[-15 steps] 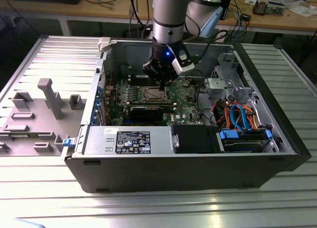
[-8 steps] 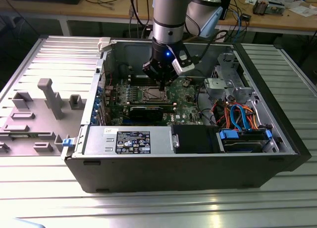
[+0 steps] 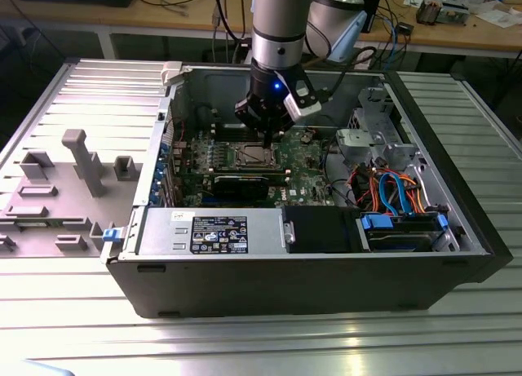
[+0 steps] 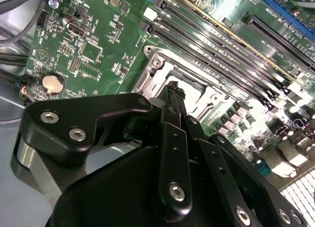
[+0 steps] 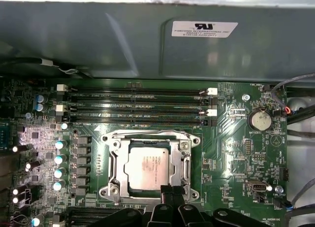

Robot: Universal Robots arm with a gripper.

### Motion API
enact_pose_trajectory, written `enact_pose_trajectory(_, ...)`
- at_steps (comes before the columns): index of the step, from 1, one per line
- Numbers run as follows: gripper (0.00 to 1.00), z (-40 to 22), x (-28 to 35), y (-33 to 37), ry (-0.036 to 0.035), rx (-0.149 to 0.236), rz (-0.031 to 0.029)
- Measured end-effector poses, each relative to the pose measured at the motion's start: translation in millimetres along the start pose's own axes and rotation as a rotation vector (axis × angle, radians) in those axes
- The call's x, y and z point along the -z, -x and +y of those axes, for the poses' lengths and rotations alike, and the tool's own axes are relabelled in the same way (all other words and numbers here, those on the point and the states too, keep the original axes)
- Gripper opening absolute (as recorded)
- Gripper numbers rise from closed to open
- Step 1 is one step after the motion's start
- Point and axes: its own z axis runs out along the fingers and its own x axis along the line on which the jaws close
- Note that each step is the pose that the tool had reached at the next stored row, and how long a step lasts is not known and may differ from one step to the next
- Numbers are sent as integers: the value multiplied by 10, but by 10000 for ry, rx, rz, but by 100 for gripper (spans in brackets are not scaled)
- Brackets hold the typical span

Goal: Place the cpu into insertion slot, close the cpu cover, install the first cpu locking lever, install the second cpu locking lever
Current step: 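Install the second cpu locking lever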

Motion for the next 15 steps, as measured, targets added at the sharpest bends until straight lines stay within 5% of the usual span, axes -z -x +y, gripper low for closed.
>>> enact_pose_trajectory(8,11,-48,10,-1,4,1,0)
enact_pose_trajectory(12,11,-161,9,-5,125,-1,-3)
enact_pose_trajectory(15,11,-171,19,-6,158,-2,-2)
